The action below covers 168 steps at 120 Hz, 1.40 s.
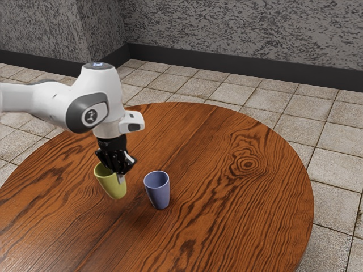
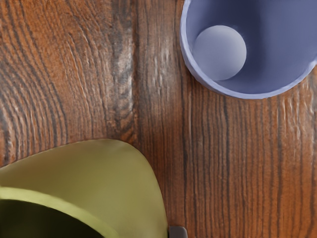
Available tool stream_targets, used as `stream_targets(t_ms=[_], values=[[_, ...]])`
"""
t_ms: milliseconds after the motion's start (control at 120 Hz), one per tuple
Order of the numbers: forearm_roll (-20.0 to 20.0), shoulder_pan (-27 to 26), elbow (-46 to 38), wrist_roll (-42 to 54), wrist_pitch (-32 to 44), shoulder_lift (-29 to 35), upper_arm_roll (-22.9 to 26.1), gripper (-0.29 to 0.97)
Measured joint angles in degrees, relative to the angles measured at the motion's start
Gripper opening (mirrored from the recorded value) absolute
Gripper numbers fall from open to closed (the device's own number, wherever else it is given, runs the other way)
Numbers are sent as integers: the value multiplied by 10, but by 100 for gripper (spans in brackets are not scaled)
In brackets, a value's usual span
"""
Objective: Place the left cup onto the right cup
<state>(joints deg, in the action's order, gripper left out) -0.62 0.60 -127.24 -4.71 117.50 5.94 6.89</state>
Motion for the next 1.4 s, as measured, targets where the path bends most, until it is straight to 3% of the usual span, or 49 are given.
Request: stream_targets(t_ms=[375,742,1400], values=[[-8,-2,23,-10,-50,51,26,-10],[-9,-4,70,-17,-87,52,61,-10],[-40,-32,155,-22,-106,-29,64,-10]])
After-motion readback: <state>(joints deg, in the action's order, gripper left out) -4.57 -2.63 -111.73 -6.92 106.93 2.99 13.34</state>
